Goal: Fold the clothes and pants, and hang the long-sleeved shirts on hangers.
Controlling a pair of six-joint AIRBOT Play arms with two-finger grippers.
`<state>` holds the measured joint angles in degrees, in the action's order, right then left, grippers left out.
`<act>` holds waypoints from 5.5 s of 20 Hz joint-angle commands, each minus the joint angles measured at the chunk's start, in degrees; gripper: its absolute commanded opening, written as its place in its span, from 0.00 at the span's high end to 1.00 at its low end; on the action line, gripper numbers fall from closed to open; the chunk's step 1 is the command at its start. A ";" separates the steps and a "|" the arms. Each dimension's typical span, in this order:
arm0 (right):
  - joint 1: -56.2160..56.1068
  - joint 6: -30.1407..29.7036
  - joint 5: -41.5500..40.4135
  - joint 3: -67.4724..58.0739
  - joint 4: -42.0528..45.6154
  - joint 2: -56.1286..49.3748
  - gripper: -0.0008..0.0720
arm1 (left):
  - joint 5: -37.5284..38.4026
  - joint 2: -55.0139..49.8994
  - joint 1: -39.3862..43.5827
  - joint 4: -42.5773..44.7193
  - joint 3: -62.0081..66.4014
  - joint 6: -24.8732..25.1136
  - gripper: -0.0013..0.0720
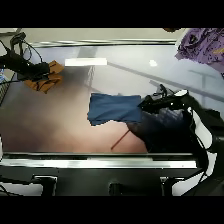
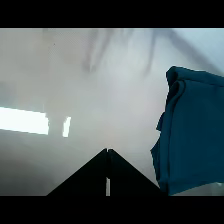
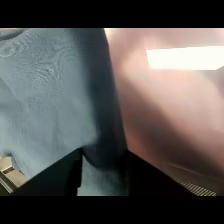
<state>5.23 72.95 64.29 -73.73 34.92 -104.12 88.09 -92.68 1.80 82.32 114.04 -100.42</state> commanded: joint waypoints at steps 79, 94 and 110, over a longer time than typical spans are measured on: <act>23.19 59.65 26.27 16.68 93.39 29.94 0.95 | 5.55 0.13 0.24 -2.43 -0.04 0.15 0.96; 20.81 35.69 3.32 -3.48 58.47 29.94 0.81 | 5.11 3.23 -1.33 -2.34 -0.07 7.56 0.96; -32.04 20.68 -3.39 -3.43 48.24 29.90 0.95 | -13.44 29.73 -1.84 1.33 -36.44 7.45 0.96</act>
<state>-22.35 94.04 61.60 -77.10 82.48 -74.22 76.47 -65.08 -0.08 83.50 80.60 -92.97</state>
